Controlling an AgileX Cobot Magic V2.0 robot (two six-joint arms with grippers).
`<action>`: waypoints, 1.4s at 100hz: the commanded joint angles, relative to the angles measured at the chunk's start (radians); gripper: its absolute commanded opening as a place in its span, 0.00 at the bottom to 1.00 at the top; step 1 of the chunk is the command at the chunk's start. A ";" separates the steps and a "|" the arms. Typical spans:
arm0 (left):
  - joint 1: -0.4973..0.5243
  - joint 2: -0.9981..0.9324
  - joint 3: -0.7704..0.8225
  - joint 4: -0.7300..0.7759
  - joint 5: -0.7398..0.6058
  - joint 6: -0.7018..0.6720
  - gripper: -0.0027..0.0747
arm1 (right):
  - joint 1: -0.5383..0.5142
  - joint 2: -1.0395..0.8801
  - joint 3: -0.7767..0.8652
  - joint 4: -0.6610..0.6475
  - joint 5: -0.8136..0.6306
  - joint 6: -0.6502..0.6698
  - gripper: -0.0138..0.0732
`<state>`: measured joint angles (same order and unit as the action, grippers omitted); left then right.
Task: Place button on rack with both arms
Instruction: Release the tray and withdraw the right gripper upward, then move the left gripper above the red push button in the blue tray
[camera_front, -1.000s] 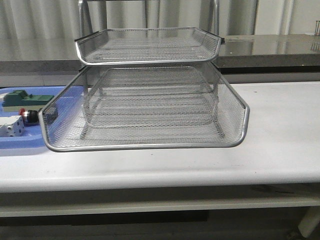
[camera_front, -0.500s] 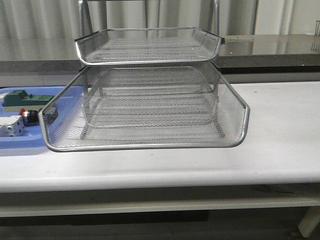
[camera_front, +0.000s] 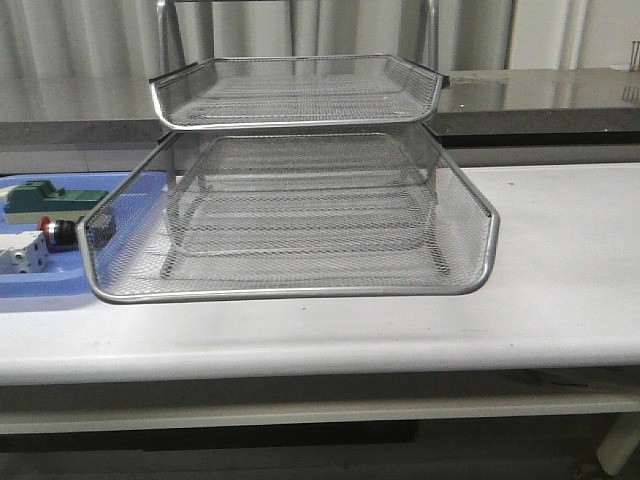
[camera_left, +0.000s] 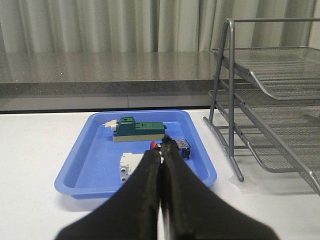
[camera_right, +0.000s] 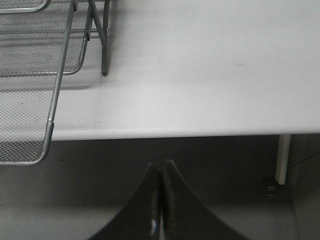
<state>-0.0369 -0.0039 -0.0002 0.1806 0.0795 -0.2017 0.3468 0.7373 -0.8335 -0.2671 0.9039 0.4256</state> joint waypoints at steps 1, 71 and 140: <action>0.002 -0.036 0.047 0.000 -0.115 -0.010 0.01 | -0.002 -0.004 -0.023 -0.016 -0.048 0.003 0.08; 0.002 0.389 -0.419 -0.057 0.132 -0.010 0.01 | -0.002 -0.004 -0.023 -0.016 -0.048 0.003 0.08; 0.002 1.299 -1.182 0.019 0.594 0.083 0.01 | -0.002 -0.004 -0.023 -0.016 -0.048 0.003 0.08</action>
<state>-0.0369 1.2465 -1.0898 0.1929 0.6621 -0.1593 0.3468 0.7373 -0.8335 -0.2654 0.9039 0.4272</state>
